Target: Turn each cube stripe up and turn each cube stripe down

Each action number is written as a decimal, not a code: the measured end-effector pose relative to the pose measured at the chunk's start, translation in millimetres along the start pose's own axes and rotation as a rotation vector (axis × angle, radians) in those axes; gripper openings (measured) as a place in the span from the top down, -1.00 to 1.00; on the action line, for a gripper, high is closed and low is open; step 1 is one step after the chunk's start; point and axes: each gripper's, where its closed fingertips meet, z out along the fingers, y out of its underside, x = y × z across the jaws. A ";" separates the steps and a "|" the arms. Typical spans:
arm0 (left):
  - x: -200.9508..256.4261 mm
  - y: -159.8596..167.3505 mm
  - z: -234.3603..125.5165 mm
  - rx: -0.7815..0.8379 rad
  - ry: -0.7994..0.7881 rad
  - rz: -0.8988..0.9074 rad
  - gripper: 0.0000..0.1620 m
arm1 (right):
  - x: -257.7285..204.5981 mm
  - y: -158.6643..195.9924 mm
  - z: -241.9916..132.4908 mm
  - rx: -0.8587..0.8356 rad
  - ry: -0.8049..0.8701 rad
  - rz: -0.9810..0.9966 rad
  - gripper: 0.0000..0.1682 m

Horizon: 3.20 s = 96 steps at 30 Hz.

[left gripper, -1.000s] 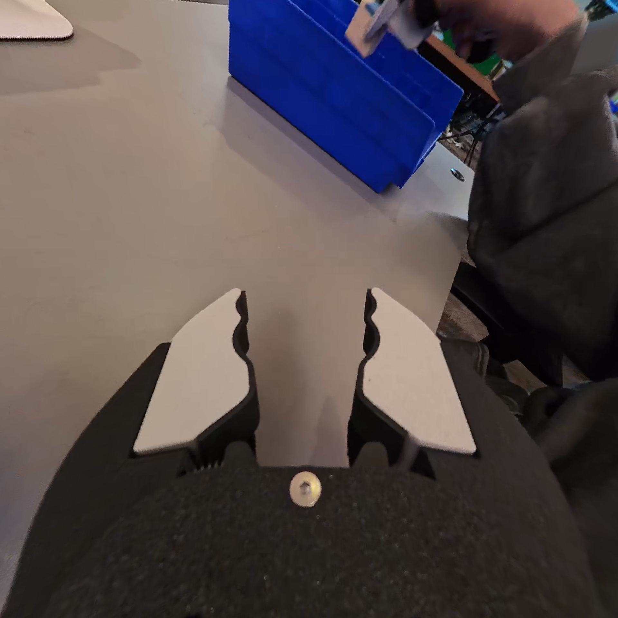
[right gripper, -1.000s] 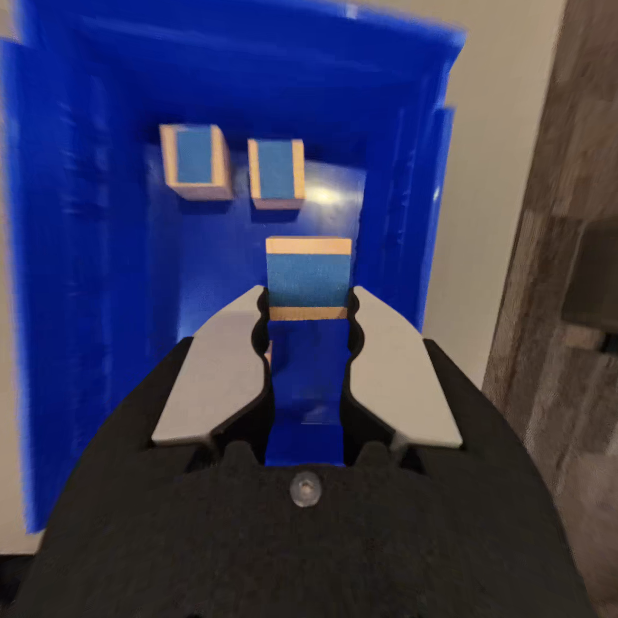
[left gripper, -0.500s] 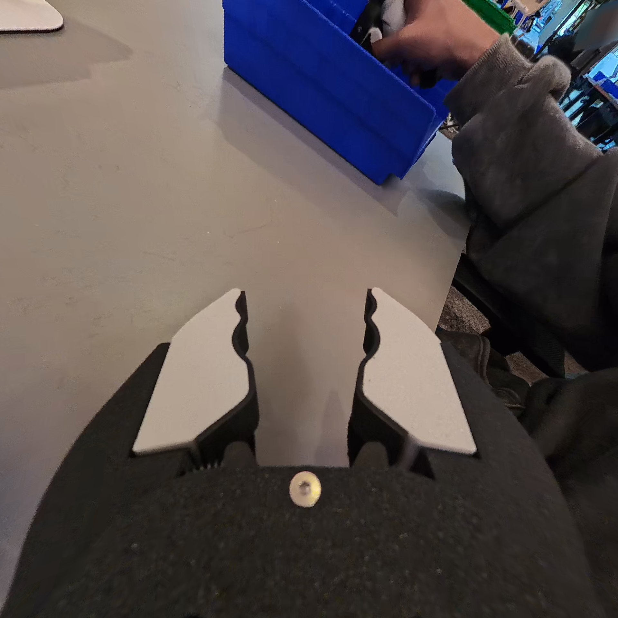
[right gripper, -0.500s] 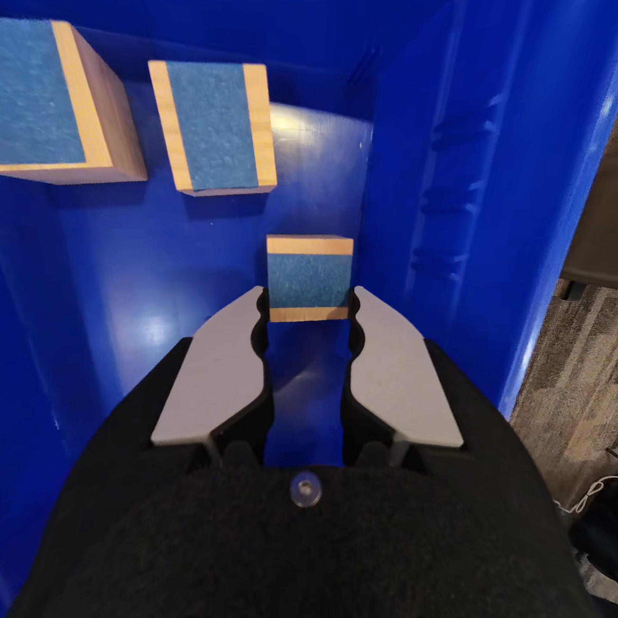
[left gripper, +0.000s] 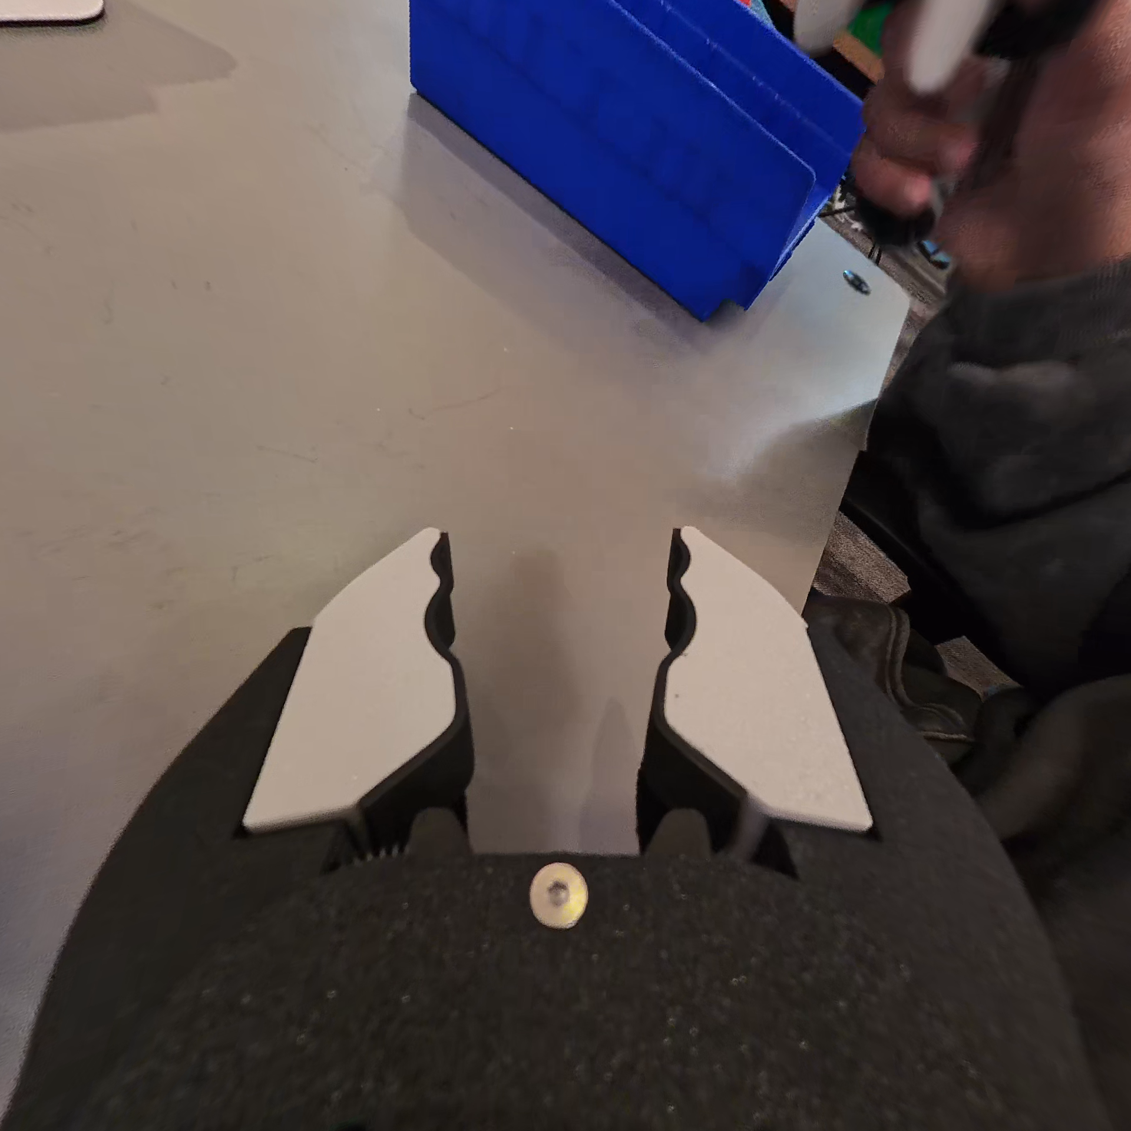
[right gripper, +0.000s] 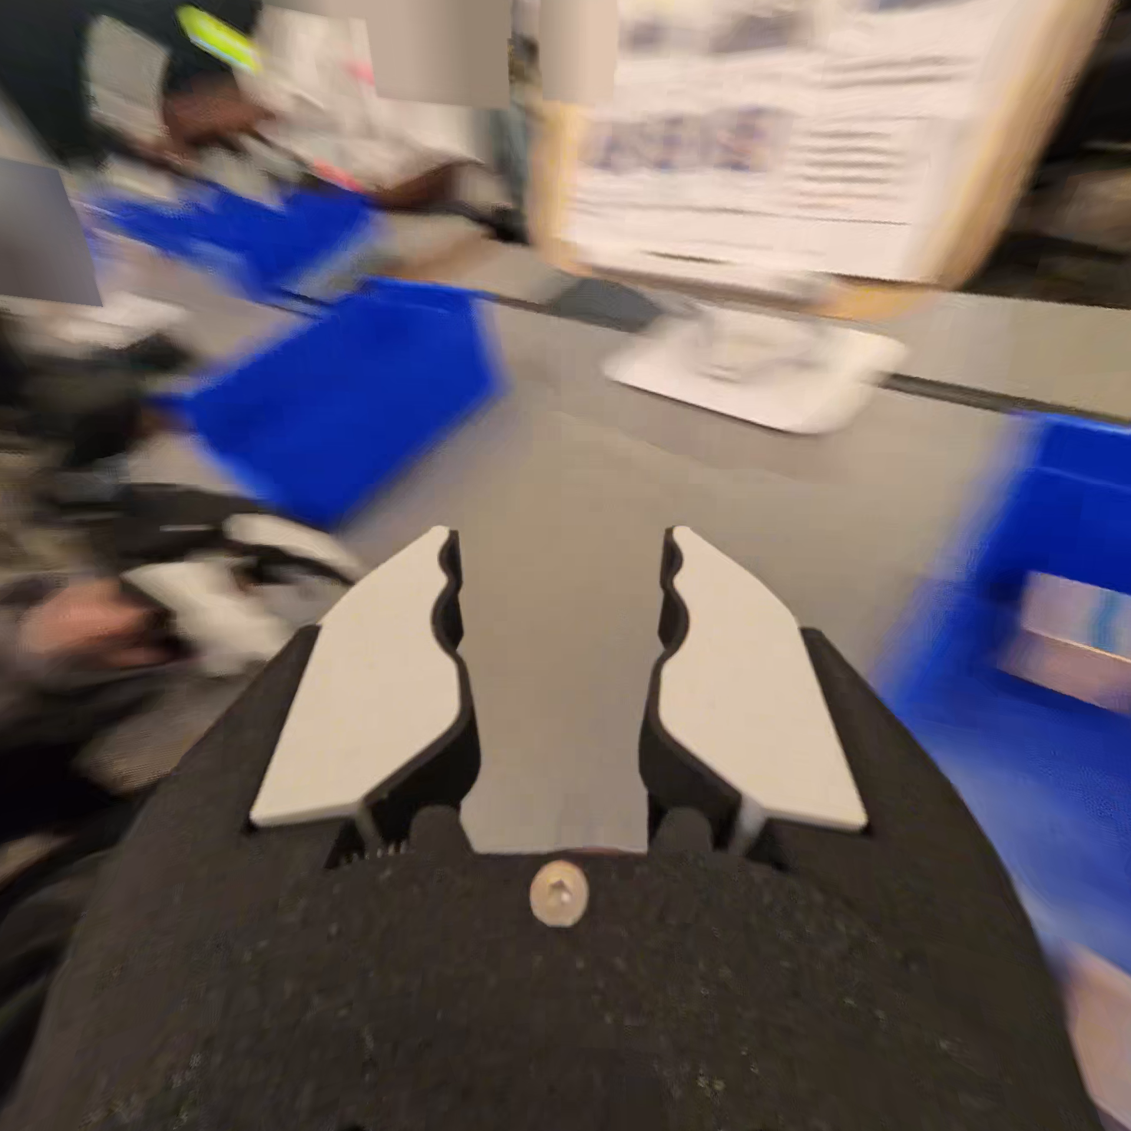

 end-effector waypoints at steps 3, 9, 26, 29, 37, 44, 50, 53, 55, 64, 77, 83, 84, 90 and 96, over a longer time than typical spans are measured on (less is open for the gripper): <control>-1.9 0.5 -0.6 0.000 -0.020 0.012 0.18 | -73.8 24.3 16.5 0.153 -0.267 0.033 0.31; -4.2 2.2 -0.3 -0.003 -0.040 0.017 0.18 | -78.8 58.1 41.7 0.152 -0.204 -0.099 0.27; -200.4 -43.7 -172.9 -0.120 -0.774 -0.272 0.16 | -71.6 71.8 45.4 0.080 -0.261 0.084 0.35; -247.5 -42.5 -166.8 -0.204 -0.794 -0.412 0.16 | -73.6 76.1 47.7 0.054 -0.272 0.094 0.35; -311.6 -13.1 -120.2 -0.492 -0.834 -0.576 0.21 | -71.7 80.8 44.8 0.025 -0.278 0.126 0.36; -304.8 -11.9 -140.0 -0.487 -0.849 -0.560 0.44 | -67.7 86.4 46.5 -0.007 -0.283 0.159 0.36; -249.5 -49.3 -161.9 -0.153 -0.590 -0.494 0.45 | -65.3 83.4 44.7 0.006 -0.272 0.158 0.37; -188.3 -80.2 -152.9 0.032 -0.358 -0.392 0.45 | -66.3 81.6 46.3 0.016 -0.285 0.183 0.36; -139.7 -97.0 -138.0 0.123 -0.204 -0.295 0.45 | -70.2 81.5 48.1 0.017 -0.312 0.222 0.35; 12.9 -86.0 -31.8 0.201 0.394 -0.244 0.45 | -112.6 67.8 50.2 0.071 -0.526 0.371 0.23; 41.8 -76.7 -1.5 0.223 0.537 -0.279 0.45 | -135.1 66.9 63.2 0.090 -0.722 0.635 0.44; 47.2 -71.6 0.9 0.191 0.563 -0.279 0.45 | -137.5 71.3 58.5 0.041 -0.733 0.605 0.48; 46.9 -70.0 -1.4 0.178 0.550 -0.266 0.44 | -137.0 71.2 57.0 0.026 -0.723 0.588 0.48; 4.3 -58.4 -35.2 0.205 0.183 -0.150 0.02 | -108.6 62.4 39.6 0.046 -0.559 0.449 0.48; 3.9 -31.5 -35.1 0.136 -0.073 0.068 0.09 | -53.6 34.0 10.3 0.027 -0.227 0.199 0.48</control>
